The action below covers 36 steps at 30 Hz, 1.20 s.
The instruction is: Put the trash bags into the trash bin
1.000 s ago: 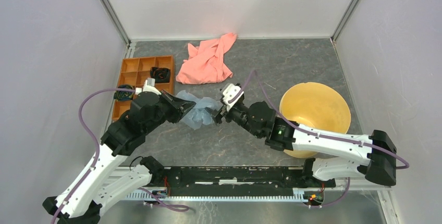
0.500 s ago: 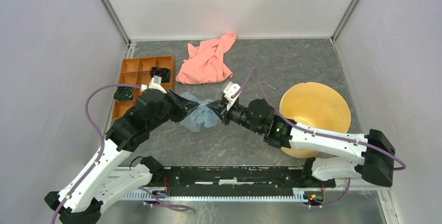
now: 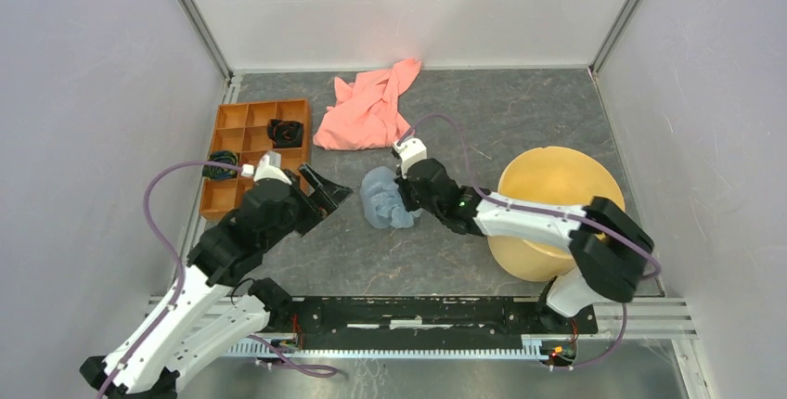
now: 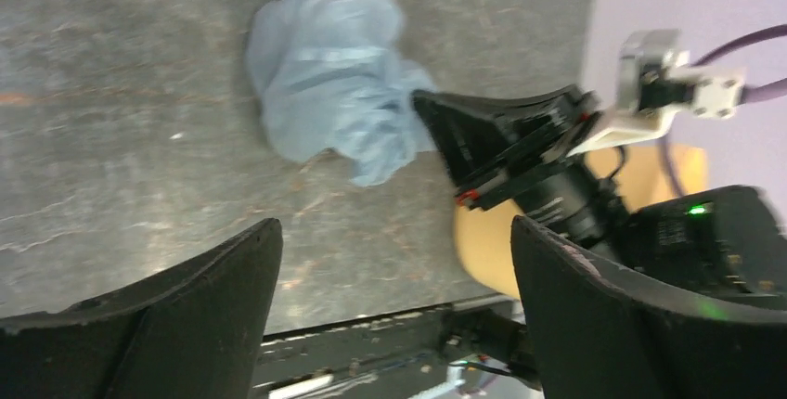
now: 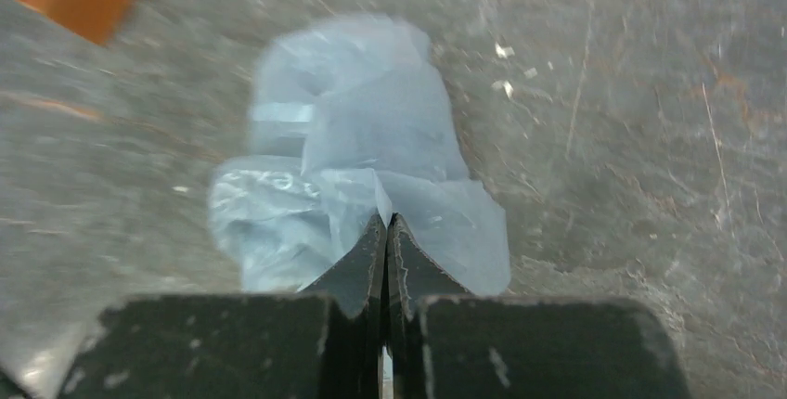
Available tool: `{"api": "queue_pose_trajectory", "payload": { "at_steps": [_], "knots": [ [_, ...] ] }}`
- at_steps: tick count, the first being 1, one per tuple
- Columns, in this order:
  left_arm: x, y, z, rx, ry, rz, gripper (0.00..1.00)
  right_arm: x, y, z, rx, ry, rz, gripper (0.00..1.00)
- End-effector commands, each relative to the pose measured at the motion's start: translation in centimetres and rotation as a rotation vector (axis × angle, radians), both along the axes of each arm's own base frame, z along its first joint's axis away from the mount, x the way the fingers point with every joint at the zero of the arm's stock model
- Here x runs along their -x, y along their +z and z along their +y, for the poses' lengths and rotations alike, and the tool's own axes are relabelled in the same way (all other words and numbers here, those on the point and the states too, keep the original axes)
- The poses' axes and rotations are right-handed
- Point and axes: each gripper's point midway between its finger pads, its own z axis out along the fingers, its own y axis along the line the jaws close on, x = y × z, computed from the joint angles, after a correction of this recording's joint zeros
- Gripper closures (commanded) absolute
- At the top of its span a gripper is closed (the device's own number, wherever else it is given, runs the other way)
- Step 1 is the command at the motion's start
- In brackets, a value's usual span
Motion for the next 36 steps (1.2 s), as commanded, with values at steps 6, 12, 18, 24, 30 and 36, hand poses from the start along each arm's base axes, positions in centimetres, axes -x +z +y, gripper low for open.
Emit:
{"api": "queue_pose_trajectory", "payload": {
  "at_steps": [6, 12, 18, 24, 30, 36],
  "knots": [
    [-1.8, -9.1, 0.5, -0.150, 0.061, 0.106, 0.11, -4.4, -5.0, -3.9, 0.245, -0.154, 0.009, 1.00],
    [-4.1, -10.0, -3.3, -0.233, -0.134, 0.074, 0.06, -4.1, -5.7, -3.7, 0.262, -0.091, 0.015, 1.00],
    [-6.6, -11.1, -6.4, -0.295, -0.270, 0.034, 0.00, -3.3, -4.6, -3.0, 0.213, -0.019, -0.005, 0.99],
    [-8.6, -13.4, -8.0, -0.338, -0.304, 0.056, 0.11, -2.9, -4.4, -2.8, 0.190, 0.016, -0.008, 0.99],
    [-9.2, -13.8, -5.8, -0.445, -0.219, 0.095, 0.67, -2.5, -4.3, -2.7, 0.182, 0.047, -0.009, 0.98],
    [-5.1, -10.5, -1.9, -0.453, -0.185, 0.086, 0.98, -3.2, -4.2, -4.6, 0.267, -0.014, -0.035, 0.98]
  ]
}}
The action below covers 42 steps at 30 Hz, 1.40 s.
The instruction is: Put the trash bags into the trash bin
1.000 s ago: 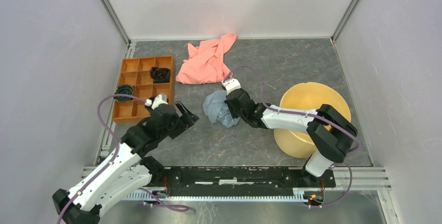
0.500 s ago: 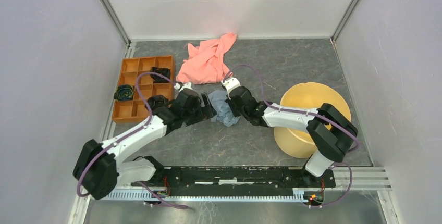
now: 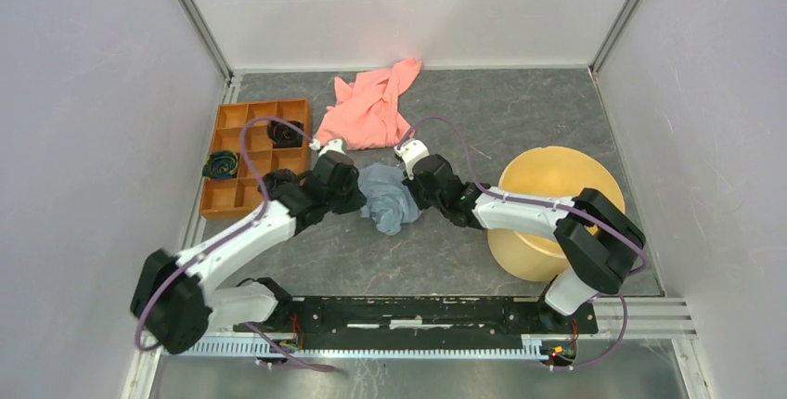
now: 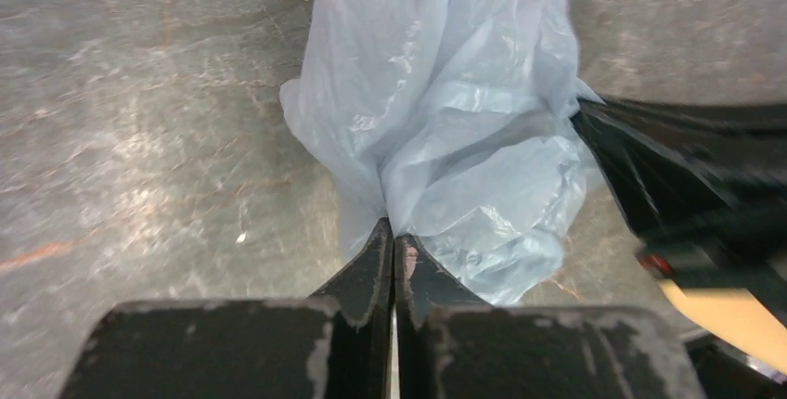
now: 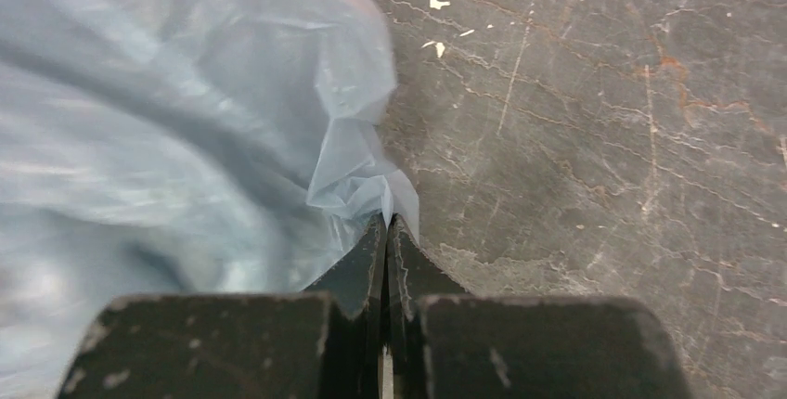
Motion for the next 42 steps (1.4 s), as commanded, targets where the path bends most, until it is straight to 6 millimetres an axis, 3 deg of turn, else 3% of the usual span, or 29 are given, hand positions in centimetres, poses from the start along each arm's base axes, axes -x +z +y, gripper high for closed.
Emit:
{"api": "queue_pose_trajectory", "payload": {
  "at_steps": [1, 9, 17, 21, 27, 30, 32, 36, 39, 42],
  "knots": [
    [2.5, 4.6, 3.2, 0.004, 0.026, -0.088, 0.98, -0.9, 1.9, -1.1, 0.022, -0.030, -0.066, 0.98],
    [7.4, 9.7, 2.7, 0.223, -0.065, -0.112, 0.98, 0.9, 1.9, 0.6, -0.019, 0.100, -0.013, 0.96],
    [8.3, 13.9, 2.6, 0.282, -0.100, -0.163, 0.98, 1.2, 2.2, 0.1, 0.117, 0.131, 0.006, 0.84],
    [7.9, 14.4, 3.1, 0.290, -0.048, -0.167, 0.98, 1.3, 4.8, -0.2, 0.152, 0.106, -0.015, 0.65],
    [6.5, 14.7, 3.9, 0.290, 0.071, -0.176, 0.98, 3.2, 10.2, -1.0, 0.150, 0.086, -0.078, 0.21],
    [6.1, 15.0, 4.4, 0.299, 0.127, -0.188, 0.98, 4.0, 12.4, -1.9, 0.111, 0.085, -0.096, 0.11],
    [5.9, 15.3, 4.6, 0.312, 0.155, -0.194, 0.98, 4.9, 14.2, -2.0, 0.070, 0.119, -0.119, 0.07],
    [5.7, 16.2, 4.4, 0.345, 0.163, -0.209, 0.98, 8.6, 15.8, 0.3, -0.076, 0.294, -0.103, 0.04],
    [5.7, 16.6, 4.2, 0.368, 0.168, -0.208, 0.98, 12.9, 15.1, 3.4, -0.250, 0.445, -0.038, 0.02],
    [5.7, 17.0, 3.9, 0.413, 0.184, -0.201, 0.98, 15.8, 13.3, 6.1, -0.383, 0.514, 0.032, 0.02]
  ]
}}
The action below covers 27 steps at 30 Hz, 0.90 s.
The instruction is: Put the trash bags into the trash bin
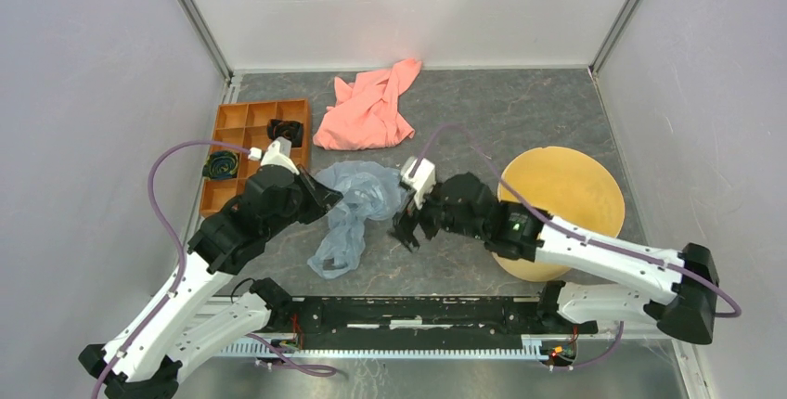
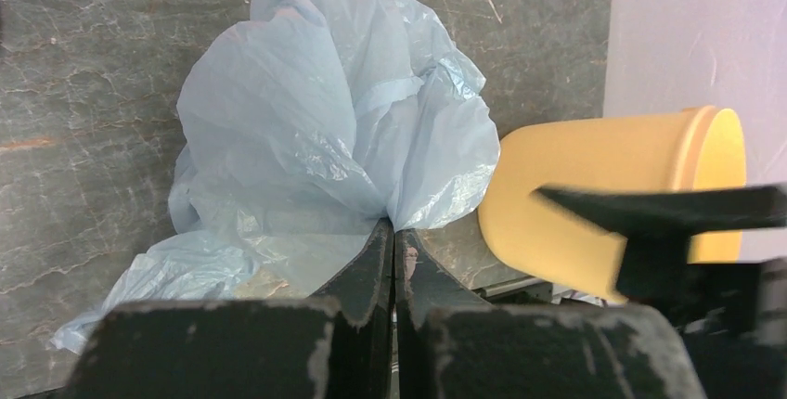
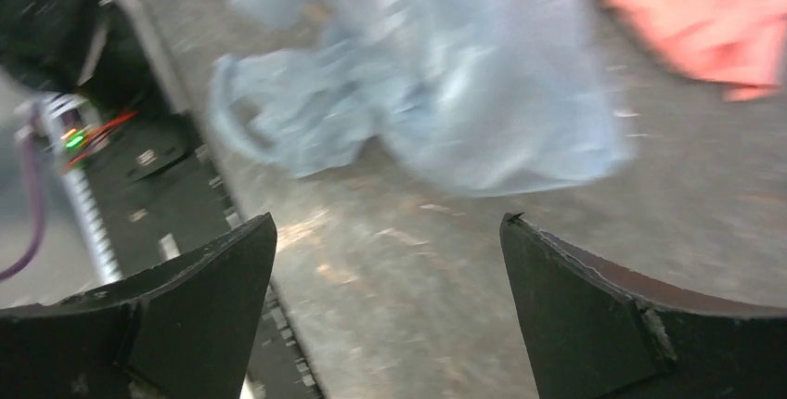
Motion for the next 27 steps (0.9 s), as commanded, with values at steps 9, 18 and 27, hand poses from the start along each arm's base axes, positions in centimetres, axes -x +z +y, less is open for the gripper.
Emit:
{"api": "queue_pose_trajectory", "payload": {
  "at_steps": [9, 18, 27],
  "knots": [
    [-0.8, 7.2, -1.8, 0.316, 0.058, -0.083, 0.98, 3.8, -6.9, 6.1, -0.264, -0.021, 0.218, 0.03],
    [-0.5, 10.7, -1.2, 0.483, 0.105, -0.153, 0.98, 3.1, -8.8, 4.9, -0.224, -0.149, 0.090, 0.03],
    [-0.9, 12.8, -0.7, 0.521, 0.149, -0.171, 0.98, 3.5, -6.8, 4.1, 0.152, -0.148, -0.445, 0.02]
  ]
}}
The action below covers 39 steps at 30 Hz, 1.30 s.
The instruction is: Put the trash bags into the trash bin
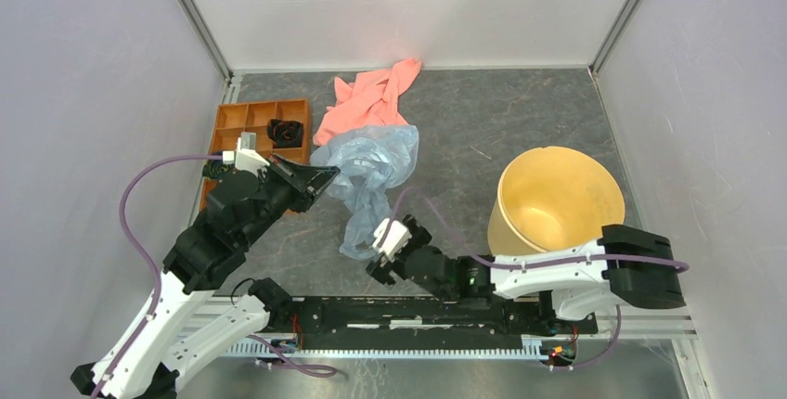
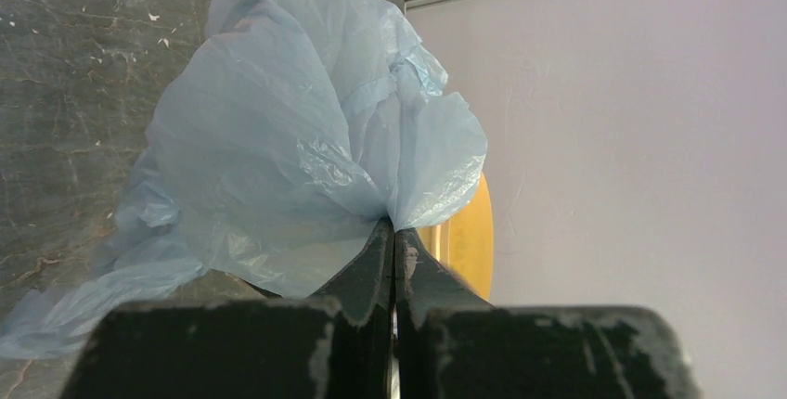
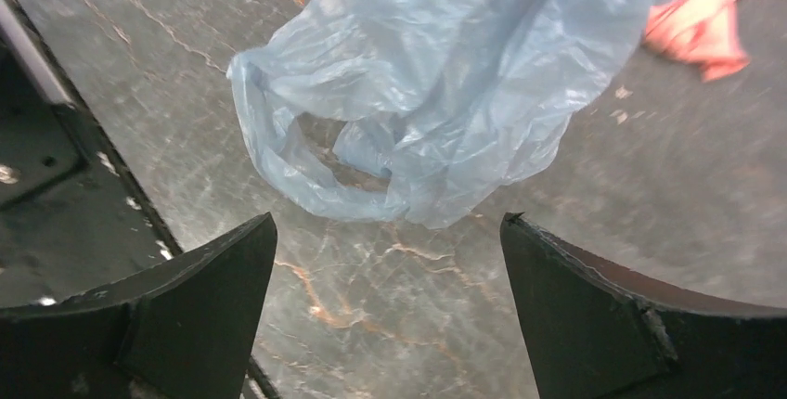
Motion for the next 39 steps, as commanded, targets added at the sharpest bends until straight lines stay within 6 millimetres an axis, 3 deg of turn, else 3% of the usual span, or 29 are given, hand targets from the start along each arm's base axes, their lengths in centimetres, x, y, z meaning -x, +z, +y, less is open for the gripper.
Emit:
{"api": "queue_pose_trajectory", "payload": {
  "at_steps": [1, 5, 11, 17, 21, 23, 25, 28, 29, 30, 31, 34, 37, 39],
  "knots": [
    [-0.7, 3.9, 0.2, 0.099, 0.046, -0.047, 0.98, -1.1, 3.4, -0.2, 0.229, -0.031, -0.378, 0.02],
    [-1.2, 4.3, -0.2, 0.102, 0.046, -0.036, 0.98, 0.5, 3.8, 1.1, 0.409, 0.063, -0.607, 0.02],
    [-1.6, 4.3, -0.8, 0.124, 0.045, -0.015, 0.98, 3.3, 2.6, 4.1, 0.558, 0.189, -0.826, 0.02],
    [-1.5, 4.4, -1.0, 0.123, 0.033, -0.006, 0.98, 2.3, 3.6, 5.6, 0.579, 0.082, -0.929, 0.02],
    [-1.3, 4.3, -0.6, 0.110, 0.045, 0.005, 0.98, 1.0, 2.9, 6.1, 0.641, 0.082, -0.959, 0.05],
    [-1.2, 4.4, -0.4, 0.109, 0.052, 0.007, 0.98, 0.3, 2.6, 6.3, 0.651, 0.086, -0.962, 0.11],
    [-1.2, 4.5, -0.3, 0.114, 0.059, 0.008, 0.98, 0.0, 2.6, 6.7, 0.651, 0.087, -0.962, 0.23],
    [-1.6, 4.3, -0.2, 0.105, 0.073, 0.009, 0.98, 0.5, 2.6, 7.6, 0.616, 0.128, -0.950, 0.58],
    [-1.7, 4.2, -0.1, 0.096, 0.076, 0.005, 0.98, 0.9, 2.7, 7.8, 0.587, 0.141, -0.932, 0.78],
    [-1.9, 4.1, -0.1, 0.084, 0.081, 0.001, 0.98, 1.2, 2.8, 8.0, 0.557, 0.153, -0.904, 0.91],
    [-2.2, 4.0, -0.1, 0.068, 0.089, -0.001, 0.98, 1.6, 3.2, 8.1, 0.513, 0.160, -0.872, 0.99],
    [-3.1, 3.4, 0.7, -0.018, 0.134, -0.012, 0.95, 3.9, 3.9, 8.1, 0.335, 0.260, -0.692, 1.00],
    [-3.8, 2.9, 1.9, -0.118, 0.185, -0.019, 0.94, 6.4, 6.4, 6.4, 0.057, 0.343, -0.506, 1.00],
    [-4.0, 2.6, 2.8, -0.174, 0.215, -0.025, 0.94, 6.6, 7.5, 4.9, -0.090, 0.340, -0.370, 1.00]
  ]
}}
